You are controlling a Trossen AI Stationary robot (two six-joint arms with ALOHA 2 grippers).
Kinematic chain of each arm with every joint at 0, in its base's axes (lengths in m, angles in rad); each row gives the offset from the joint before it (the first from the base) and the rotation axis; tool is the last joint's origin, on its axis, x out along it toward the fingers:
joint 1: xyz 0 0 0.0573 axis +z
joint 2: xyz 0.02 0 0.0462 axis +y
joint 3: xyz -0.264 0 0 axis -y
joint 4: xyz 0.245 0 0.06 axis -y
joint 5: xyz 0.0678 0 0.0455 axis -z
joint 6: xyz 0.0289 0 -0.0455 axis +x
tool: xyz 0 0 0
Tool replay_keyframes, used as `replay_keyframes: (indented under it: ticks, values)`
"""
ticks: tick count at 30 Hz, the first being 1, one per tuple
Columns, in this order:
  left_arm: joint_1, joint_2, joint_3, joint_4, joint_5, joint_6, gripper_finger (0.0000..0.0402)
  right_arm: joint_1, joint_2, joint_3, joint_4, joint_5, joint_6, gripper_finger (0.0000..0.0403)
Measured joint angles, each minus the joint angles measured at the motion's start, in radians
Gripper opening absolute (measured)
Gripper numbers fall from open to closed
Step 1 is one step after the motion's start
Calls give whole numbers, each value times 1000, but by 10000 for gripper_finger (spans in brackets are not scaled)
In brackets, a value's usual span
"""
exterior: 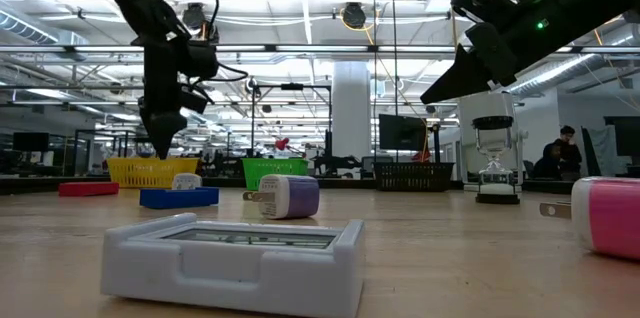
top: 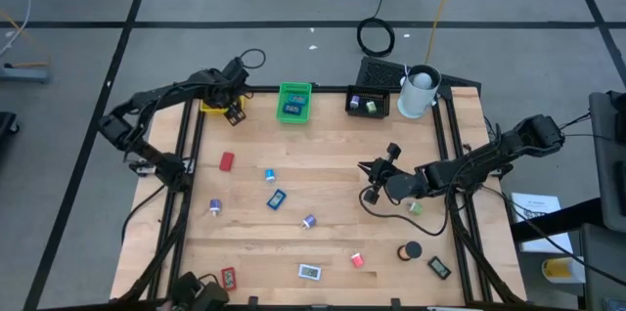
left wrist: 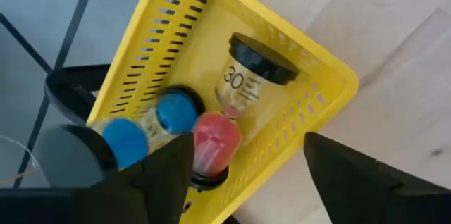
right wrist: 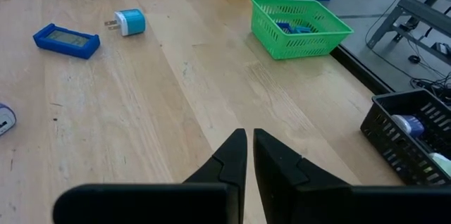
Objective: Pick & Place Office items
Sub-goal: Put the red sand timer into the yellow bin
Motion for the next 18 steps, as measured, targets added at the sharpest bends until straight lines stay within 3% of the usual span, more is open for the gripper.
replay_keyframes:
  ticks: [9, 18]
  values:
    - [16, -12, 1, 2, 35, 64, 249, 0, 0, 0, 0, -27, -3, 22]
    - [19, -22, 106, -37, 60, 93, 236, 0, 0, 0, 0, -27, -9, 22]
